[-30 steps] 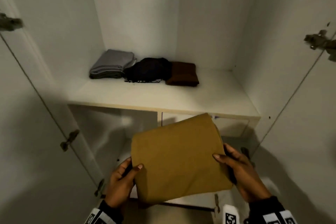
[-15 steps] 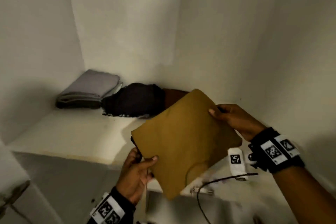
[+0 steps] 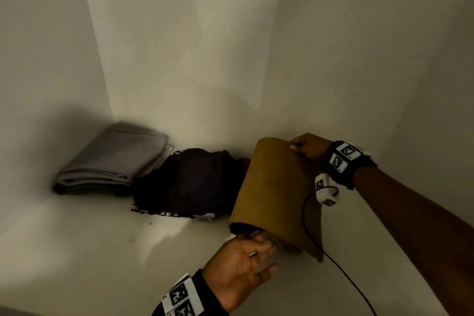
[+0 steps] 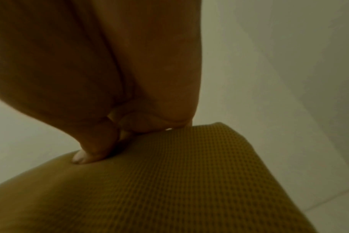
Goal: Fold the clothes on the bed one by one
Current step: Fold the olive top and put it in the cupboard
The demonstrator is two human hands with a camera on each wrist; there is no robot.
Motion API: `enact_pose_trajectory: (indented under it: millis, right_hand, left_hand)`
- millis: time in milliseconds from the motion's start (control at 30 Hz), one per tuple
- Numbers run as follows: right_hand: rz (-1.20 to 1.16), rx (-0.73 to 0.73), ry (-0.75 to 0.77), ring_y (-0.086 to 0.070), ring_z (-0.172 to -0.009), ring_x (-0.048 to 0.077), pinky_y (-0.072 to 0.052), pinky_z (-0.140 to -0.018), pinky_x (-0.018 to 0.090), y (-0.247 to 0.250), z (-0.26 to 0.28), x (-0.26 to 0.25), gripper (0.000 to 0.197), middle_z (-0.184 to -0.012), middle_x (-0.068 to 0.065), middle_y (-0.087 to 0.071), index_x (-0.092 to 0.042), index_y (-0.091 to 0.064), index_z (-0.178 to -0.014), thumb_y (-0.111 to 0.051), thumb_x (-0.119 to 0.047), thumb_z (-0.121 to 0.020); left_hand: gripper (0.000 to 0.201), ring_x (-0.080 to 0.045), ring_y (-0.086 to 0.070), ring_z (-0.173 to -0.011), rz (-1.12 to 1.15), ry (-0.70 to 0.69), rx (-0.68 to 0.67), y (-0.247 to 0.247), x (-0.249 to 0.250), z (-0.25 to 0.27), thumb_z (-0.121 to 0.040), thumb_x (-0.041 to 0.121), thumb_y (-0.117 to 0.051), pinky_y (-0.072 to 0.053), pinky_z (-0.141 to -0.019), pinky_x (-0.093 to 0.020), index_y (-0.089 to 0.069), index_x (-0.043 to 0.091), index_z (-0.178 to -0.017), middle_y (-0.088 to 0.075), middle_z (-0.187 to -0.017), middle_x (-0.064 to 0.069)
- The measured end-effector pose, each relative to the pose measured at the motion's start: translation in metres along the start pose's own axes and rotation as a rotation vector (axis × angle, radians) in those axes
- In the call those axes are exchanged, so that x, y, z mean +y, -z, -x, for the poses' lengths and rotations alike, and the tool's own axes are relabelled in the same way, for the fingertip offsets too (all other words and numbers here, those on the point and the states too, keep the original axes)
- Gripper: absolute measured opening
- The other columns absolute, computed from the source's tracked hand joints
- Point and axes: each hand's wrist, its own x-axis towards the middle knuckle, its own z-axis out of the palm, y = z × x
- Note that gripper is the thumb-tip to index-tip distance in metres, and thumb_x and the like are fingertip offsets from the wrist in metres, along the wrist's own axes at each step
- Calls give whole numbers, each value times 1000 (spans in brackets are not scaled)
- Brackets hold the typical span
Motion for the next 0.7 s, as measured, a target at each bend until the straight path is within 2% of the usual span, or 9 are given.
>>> enact_pose_trajectory:
  millis: [100, 233, 333, 400, 433, 500, 533, 600, 700]
  right_hand:
    - [14, -7, -1, -60, -106, 28, -45, -97, 37, -10, -39, 7, 33, -126, 16, -65, -4, -68, -119, -44, -25, -109]
    - [73, 37, 17, -53, -128, 29, -39, -110, 38, -24, -82, 12, 40, -141, 10, -58, -14, -63, -133, -54, -38, -104]
    - [12, 75, 72, -51, -132, 25, -39, -109, 36, -31, -66, 18, 48, -144, 4, -55, -19, -59, -137, -62, -46, -97]
    - [-68, 59, 64, -48, -135, 23, -39, -108, 34, -38, -36, 30, 65, -147, 2, -52, -19, -55, -142, -66, -57, -89]
    - [-103, 36, 72, -47, -137, 21, -38, -110, 33, -43, -21, 32, 85, -150, 1, -49, -22, -52, -145, -67, -73, -78]
    - [-118, -21, 41, -45, -139, 19, -39, -112, 33, -54, 14, 39, 125, -154, -1, -44, -28, -45, -150, -59, -99, -48]
    - [-109, -66, 34, -44, -140, 19, -39, -113, 32, -62, 25, 38, 132, -156, -1, -42, -29, -40, -153, -57, -101, -44]
    - [-65, -154, 6, -39, -144, 20, -36, -116, 32, -79, 51, 34, 127, -162, 1, -33, -26, -27, -158, -59, -93, -55]
    - [12, -248, 5, -25, -151, 26, -30, -121, 38, -106, 73, 27, 148, -169, 4, -10, -27, -4, -162, -46, -103, -43]
  left_hand:
    - [55, -28, -64, -116, 29, 20, 41, -4, 15, -17, -79, -7, -68, -52, -91, -45, -57, 9, -131, -67, -125, -10]
    - [65, -28, -61, -117, -101, -43, -31, -13, 41, -15, -58, 9, -78, -47, -101, -43, -66, 3, -122, -70, -119, -15]
    - [75, -4, -62, -116, -396, -343, 0, -7, 43, 13, -49, 33, -93, -50, -95, -27, -70, 30, -120, -71, -119, 12]
    - [56, 17, -42, -128, -874, -677, -9, 1, 46, 30, -74, 59, -76, -40, -103, -12, -55, 59, -126, -48, -137, 38]
    - [51, 19, -29, -135, -1154, -808, 33, 6, 50, 34, -82, 68, -59, -33, -108, -11, -43, 65, -130, -34, -145, 42]
    - [56, 10, -9, -146, -1604, -967, 119, 17, 55, 18, -89, 75, -34, -22, -116, -19, -39, 54, -140, -21, -157, 33]
    - [61, 5, -1, -149, -1760, -963, 171, 19, 61, 4, -91, 71, -26, -17, -118, -22, -39, 46, -145, -15, -161, 26]
    - [70, -5, 5, -152, -1955, -889, 194, 16, 76, -28, -92, 62, -13, -9, -122, -26, -32, 33, -153, -9, -163, 17]
    - [89, -20, -7, -153, -2120, -751, 104, 12, 105, -83, -80, 62, 0, -9, -125, -33, -42, 24, -149, -16, -165, 2]
